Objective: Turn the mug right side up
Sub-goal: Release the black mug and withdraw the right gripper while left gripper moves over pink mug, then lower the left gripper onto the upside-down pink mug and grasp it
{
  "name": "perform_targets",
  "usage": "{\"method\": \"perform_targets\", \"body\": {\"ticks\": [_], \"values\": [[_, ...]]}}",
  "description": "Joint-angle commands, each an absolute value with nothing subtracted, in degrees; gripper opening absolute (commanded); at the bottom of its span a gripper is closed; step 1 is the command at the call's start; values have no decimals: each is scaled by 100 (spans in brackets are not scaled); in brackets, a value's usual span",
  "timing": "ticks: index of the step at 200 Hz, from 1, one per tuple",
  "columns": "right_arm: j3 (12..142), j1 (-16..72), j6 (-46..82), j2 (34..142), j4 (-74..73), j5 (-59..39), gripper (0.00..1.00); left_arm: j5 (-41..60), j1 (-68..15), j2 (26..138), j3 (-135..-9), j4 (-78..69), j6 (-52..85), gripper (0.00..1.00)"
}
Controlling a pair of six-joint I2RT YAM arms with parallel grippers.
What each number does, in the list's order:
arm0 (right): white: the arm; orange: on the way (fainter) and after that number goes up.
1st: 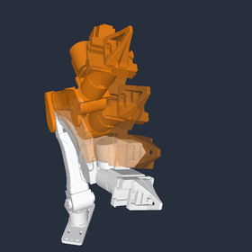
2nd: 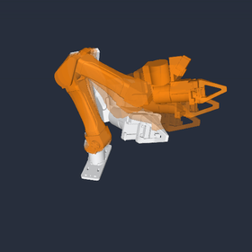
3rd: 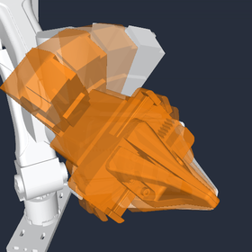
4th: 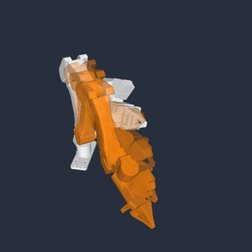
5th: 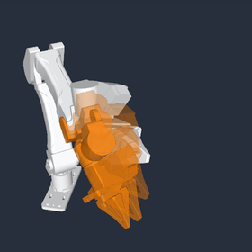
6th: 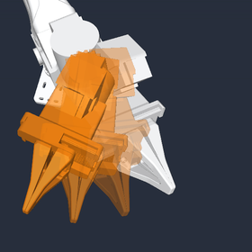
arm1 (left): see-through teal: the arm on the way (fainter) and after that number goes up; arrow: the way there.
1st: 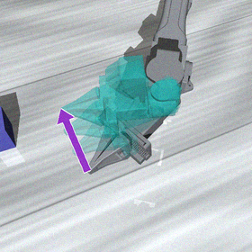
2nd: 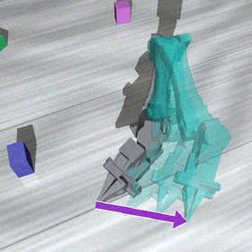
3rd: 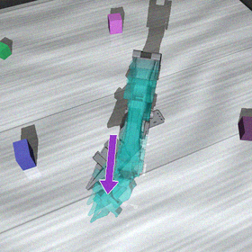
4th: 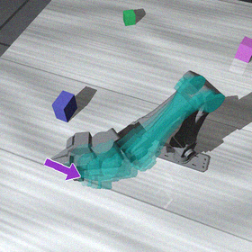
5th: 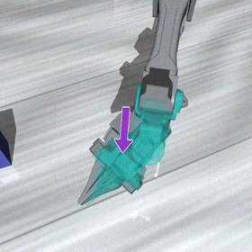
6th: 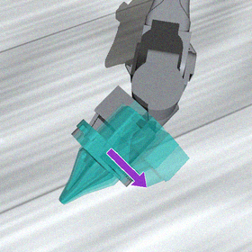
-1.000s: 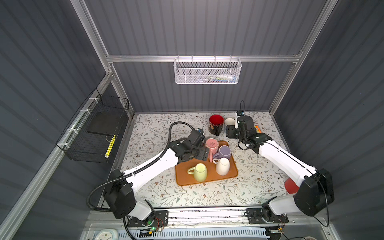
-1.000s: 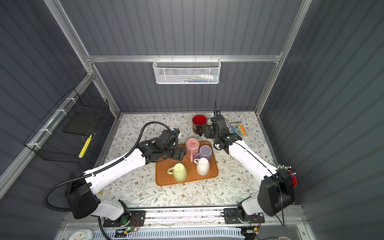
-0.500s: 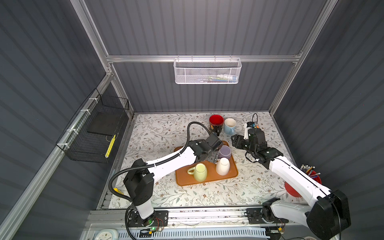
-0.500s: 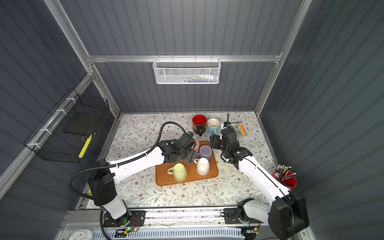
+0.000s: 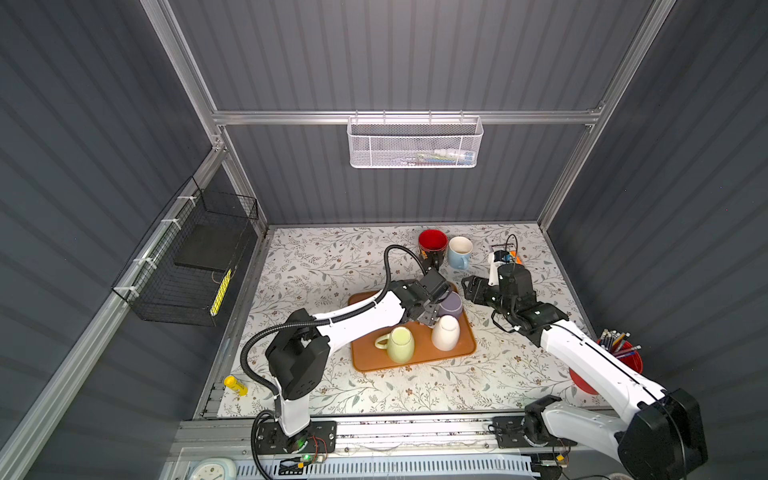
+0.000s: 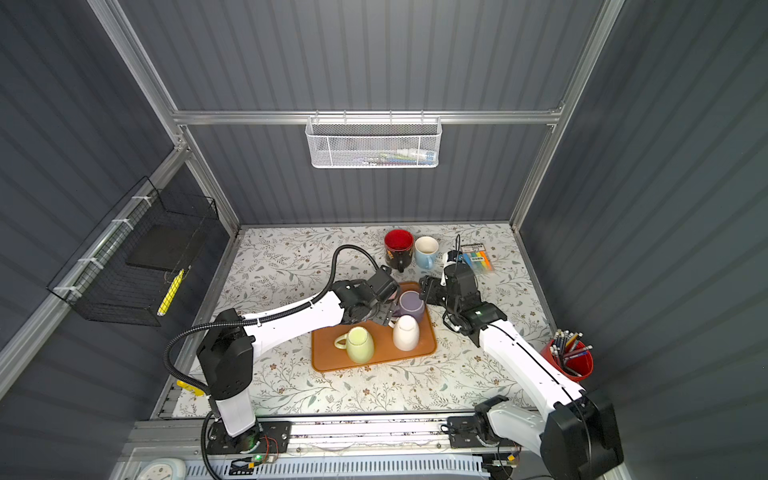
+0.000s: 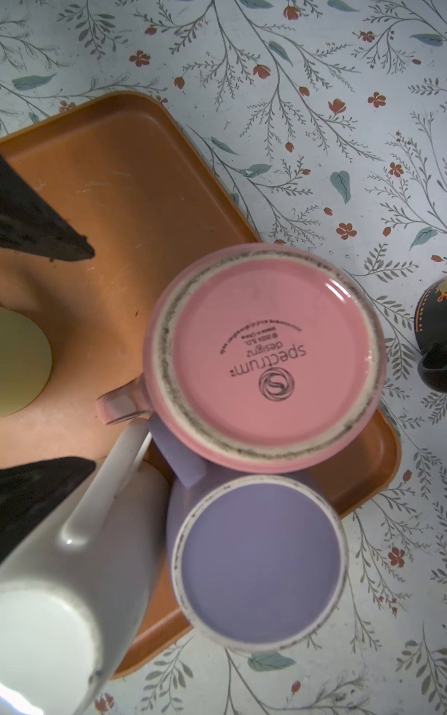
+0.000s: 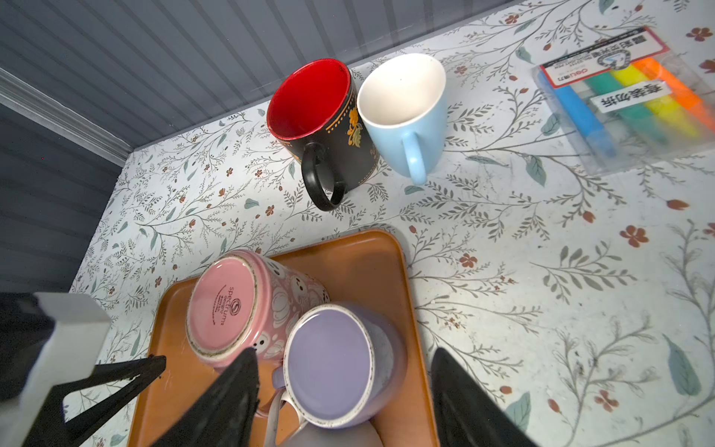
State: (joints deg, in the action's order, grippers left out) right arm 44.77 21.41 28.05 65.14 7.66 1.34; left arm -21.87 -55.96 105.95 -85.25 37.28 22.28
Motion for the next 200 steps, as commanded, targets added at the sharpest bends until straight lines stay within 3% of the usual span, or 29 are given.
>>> {"method": "perform_targets", "body": {"ticks": [1,100,200], "values": [[4403,2117,2737,6448,673,92,71,-2355,-5643,10734,-8775,3771,2272,80],[4222,2101,2701,6481,466,-38,71,-2456,-5627,11119,-8974,3824,2121,77],[4166,2096,2705,6634,351,-129,71,-2156,-5318,11091,-8694,3631,2070,65]]}}
